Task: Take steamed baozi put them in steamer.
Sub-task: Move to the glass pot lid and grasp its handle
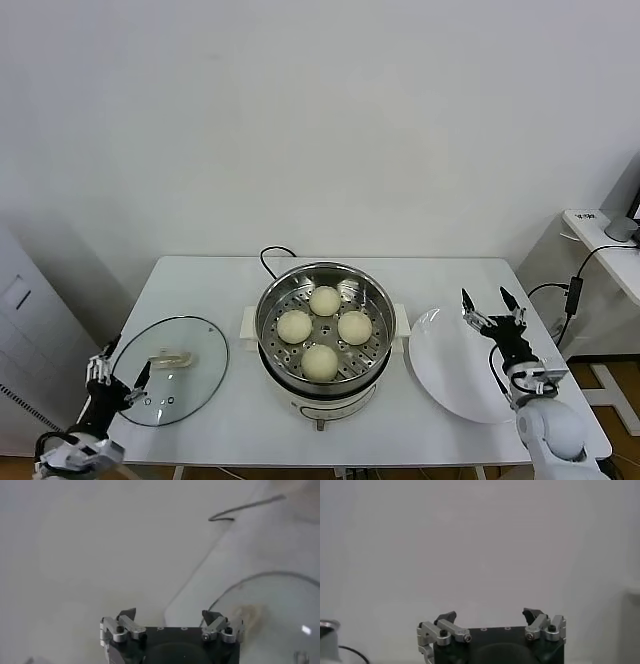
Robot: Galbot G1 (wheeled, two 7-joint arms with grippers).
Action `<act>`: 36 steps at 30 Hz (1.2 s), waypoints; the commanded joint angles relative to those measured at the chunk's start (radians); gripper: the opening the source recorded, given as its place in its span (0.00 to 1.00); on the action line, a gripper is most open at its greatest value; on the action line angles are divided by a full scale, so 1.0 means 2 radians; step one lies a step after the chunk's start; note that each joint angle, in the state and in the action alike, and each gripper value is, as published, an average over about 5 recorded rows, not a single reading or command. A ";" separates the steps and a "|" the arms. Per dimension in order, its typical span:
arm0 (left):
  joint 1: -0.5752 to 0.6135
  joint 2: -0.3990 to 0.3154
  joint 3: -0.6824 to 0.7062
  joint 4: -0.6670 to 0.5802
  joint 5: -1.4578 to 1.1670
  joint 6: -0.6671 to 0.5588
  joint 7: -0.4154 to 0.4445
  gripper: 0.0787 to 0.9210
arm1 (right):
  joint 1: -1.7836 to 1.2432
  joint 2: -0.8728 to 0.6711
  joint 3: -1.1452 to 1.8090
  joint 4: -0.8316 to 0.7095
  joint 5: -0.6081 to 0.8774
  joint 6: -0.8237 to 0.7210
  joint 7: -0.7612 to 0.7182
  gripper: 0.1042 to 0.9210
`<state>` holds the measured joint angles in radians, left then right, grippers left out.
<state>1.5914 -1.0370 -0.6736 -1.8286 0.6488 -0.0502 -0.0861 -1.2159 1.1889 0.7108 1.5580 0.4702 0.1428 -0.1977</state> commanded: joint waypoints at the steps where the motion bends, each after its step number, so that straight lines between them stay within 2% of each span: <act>1: -0.020 -0.060 -0.001 0.063 0.290 -0.084 -0.032 0.88 | -0.029 0.029 0.040 -0.005 -0.017 0.001 -0.010 0.88; 5: -0.047 -0.078 -0.001 0.082 0.344 -0.078 -0.054 0.88 | -0.030 0.031 0.041 -0.009 -0.017 0.002 -0.012 0.88; 12: -0.096 -0.091 0.000 0.115 0.380 -0.069 -0.065 0.88 | -0.027 0.037 0.040 -0.018 -0.020 0.004 -0.016 0.88; 29: -0.167 -0.093 0.012 0.185 0.396 -0.067 -0.064 0.88 | -0.021 0.047 0.039 -0.033 -0.028 0.007 -0.020 0.88; 36: -0.171 -0.091 0.012 0.180 0.389 -0.069 -0.062 0.87 | -0.020 0.047 0.041 -0.037 -0.030 0.008 -0.020 0.88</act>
<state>1.2972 -1.2138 -0.6516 -1.5035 1.4017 -0.1809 -0.2079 -1.2544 1.2805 0.7895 1.4871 0.4115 0.1592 -0.2374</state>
